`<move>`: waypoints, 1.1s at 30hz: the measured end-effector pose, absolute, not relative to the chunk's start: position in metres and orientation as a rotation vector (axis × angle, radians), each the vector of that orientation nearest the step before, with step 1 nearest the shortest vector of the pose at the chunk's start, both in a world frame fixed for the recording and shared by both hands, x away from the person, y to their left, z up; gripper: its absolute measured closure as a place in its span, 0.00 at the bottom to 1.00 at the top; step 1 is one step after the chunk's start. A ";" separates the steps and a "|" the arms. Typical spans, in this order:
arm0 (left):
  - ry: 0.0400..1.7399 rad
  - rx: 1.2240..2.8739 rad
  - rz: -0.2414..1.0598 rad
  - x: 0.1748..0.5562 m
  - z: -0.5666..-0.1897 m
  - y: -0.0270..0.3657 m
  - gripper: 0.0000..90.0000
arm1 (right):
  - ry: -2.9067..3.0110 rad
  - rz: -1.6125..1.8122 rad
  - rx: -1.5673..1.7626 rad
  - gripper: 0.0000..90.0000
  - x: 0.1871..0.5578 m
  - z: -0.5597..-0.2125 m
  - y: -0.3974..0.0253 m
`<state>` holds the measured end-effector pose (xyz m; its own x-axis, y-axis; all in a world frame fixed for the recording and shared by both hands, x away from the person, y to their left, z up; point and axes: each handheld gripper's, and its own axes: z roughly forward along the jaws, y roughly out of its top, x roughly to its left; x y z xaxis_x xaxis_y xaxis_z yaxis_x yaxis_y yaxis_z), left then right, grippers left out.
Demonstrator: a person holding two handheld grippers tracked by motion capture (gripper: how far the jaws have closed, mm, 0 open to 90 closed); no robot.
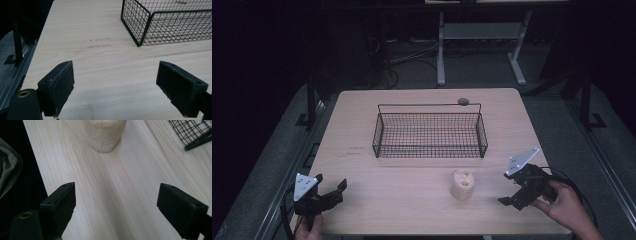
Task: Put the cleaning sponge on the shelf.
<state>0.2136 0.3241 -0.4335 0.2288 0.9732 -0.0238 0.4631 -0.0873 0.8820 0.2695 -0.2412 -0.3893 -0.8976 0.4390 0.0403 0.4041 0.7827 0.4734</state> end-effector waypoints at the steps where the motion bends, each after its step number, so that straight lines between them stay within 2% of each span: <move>1: 1.351 1.679 0.790 0.213 -0.433 0.324 0.15 | 2.902 0.736 0.677 0.17 0.270 -0.389 -0.239; 22: 1.345 1.664 0.796 0.209 -0.432 0.326 0.15 | 2.928 0.647 0.487 0.17 0.271 -0.364 -0.191; 33: 1.348 1.667 0.793 0.210 -0.432 0.326 0.15 | 2.962 0.628 0.415 0.17 0.288 -0.364 -0.162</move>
<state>0.2099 0.3261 -0.4322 0.2250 0.9740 -0.0265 0.4498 -0.0797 0.8896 0.2876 -0.1624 -0.3640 -0.9596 0.2800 -0.0268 0.2450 0.8790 0.4090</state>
